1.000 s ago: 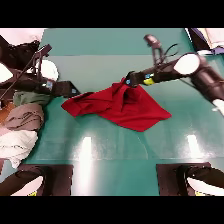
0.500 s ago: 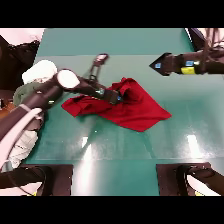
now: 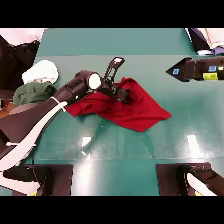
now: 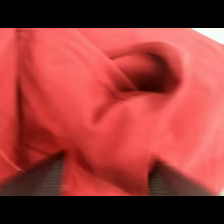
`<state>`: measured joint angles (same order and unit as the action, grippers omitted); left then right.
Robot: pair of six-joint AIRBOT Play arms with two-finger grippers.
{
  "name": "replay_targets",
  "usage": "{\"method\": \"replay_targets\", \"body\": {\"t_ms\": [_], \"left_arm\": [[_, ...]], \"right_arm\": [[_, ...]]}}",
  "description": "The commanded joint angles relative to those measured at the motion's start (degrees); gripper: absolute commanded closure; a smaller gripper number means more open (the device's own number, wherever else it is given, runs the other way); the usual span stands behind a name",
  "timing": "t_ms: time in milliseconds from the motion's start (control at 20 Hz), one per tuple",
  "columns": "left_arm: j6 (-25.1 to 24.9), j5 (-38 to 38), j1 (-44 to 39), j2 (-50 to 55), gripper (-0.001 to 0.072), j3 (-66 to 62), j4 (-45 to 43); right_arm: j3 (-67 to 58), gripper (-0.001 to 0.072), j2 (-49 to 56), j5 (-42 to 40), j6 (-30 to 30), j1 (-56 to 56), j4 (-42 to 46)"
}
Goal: Fold the shirts.
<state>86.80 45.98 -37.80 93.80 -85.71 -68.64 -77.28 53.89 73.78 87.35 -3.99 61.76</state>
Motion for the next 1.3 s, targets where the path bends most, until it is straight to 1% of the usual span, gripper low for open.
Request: {"method": "replay_targets", "body": {"t_ms": [0, 50, 100, 250, 350, 400, 500, 600, 800, 950, 1150, 1250], "left_arm": [[1.3, -3.7, -0.2, 0.9, 0.068, -0.8, -3.0], [1.3, -2.5, 0.0, 0.9, 0.0683, -1.8, -4.2], [1.3, 0.5, 0.3, 0.9, 0.0684, -3.8, -6.1], [0.4, 12.8, 2.6, 0.9, 0.0684, -12.9, -13.0], [-2.7, 19.9, 4.9, 0.9, 0.0683, -19.1, -14.1], [-3.5, 23.0, 6.1, 0.9, 0.0683, -21.7, -14.1], [-4.3, 26.3, 7.9, 0.9, 0.0683, -24.3, -13.9], [-4.3, 28.2, 8.7, 0.9, 0.0683, -24.5, -13.9], [-4.8, 29.7, 9.0, 0.9, 0.0683, -24.5, -13.9], [-4.8, 29.7, 9.0, 0.9, 0.0683, -24.5, -13.9], [-4.7, 29.6, 9.0, 0.9, 0.0683, -24.5, -13.9], [-4.7, 29.6, 9.0, 0.9, 0.0682, -24.5, -13.9]], "right_arm": [[3.2, 0.0126, -0.3, 5.0, 0.0, 1.1, 3.1], [6.0, 0.0126, -0.3, 6.3, 0.0, 1.1, 5.4], [9.5, 0.0125, -0.3, 7.1, 0.0, 1.1, 8.0], [19.6, 0.0125, 1.5, 7.2, -1.1, 1.2, 13.9], [23.7, 0.0126, 4.8, 5.7, -1.5, 2.5, 14.3], [24.7, 0.0125, 6.8, 4.0, -1.5, 3.4, 14.3], [25.2, 0.0126, 11.0, 0.3, -1.5, 4.0, 14.3], [25.1, 0.0126, 14.8, -3.0, -1.5, 3.9, 14.3], [25.1, 0.0126, 19.6, -6.5, -1.5, 5.1, 14.4], [25.0, 0.0126, 20.1, -8.6, -1.6, 7.4, 14.3], [25.1, 0.0125, 20.1, -8.9, -3.7, 9.2, 14.3], [25.1, 0.0126, 20.1, -8.9, -5.6, 8.7, 11.7]]}}
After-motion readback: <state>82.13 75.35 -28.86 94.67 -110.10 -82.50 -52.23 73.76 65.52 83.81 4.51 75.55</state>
